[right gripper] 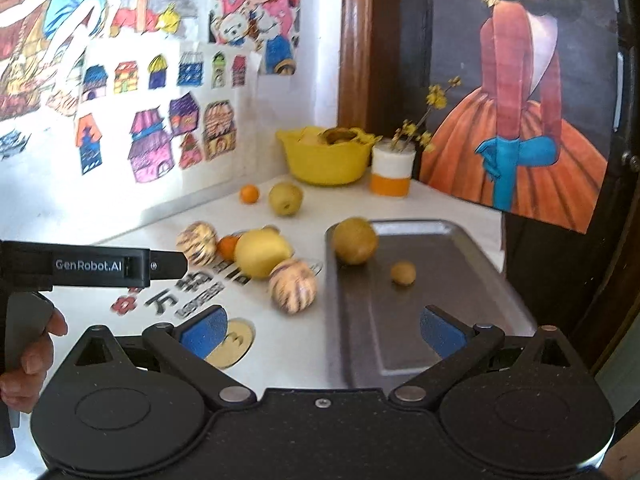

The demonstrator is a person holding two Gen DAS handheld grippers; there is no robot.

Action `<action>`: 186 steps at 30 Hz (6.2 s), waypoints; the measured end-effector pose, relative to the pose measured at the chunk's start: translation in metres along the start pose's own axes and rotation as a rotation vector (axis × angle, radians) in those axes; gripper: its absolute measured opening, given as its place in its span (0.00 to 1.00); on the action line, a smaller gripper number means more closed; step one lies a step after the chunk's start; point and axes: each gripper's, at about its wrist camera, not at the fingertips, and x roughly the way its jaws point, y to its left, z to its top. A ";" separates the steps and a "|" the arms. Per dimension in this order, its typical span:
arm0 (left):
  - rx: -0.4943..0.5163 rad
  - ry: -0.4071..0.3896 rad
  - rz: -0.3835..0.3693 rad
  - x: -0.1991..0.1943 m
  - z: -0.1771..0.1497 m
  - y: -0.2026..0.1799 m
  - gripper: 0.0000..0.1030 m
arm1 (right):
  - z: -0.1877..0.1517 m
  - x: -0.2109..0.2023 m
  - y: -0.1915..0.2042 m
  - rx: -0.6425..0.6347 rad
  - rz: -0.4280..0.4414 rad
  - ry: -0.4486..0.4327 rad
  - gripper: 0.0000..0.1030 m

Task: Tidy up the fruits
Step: 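Withdraw both tools from the tray toward the remaining fruits, then grasp a striped pepino melon with the left tool while the right tool grasps another, then carry both striped melons in the left and right tools over the tray, then open both tools to set the striped melons on the tray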

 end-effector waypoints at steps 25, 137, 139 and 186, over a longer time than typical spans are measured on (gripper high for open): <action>0.015 0.107 0.166 -0.002 -0.033 0.051 1.00 | -0.016 0.052 0.030 -0.028 0.053 0.175 0.99; 0.154 0.206 -0.159 0.141 0.014 -0.125 0.58 | -0.014 0.092 -0.101 0.171 -0.134 0.082 0.50; 0.158 0.211 -0.161 0.143 0.013 -0.126 0.58 | -0.015 0.092 -0.101 0.170 -0.134 0.085 0.50; 0.021 -0.002 -0.007 0.049 0.016 -0.039 1.00 | -0.027 0.027 -0.051 0.144 -0.144 0.028 0.99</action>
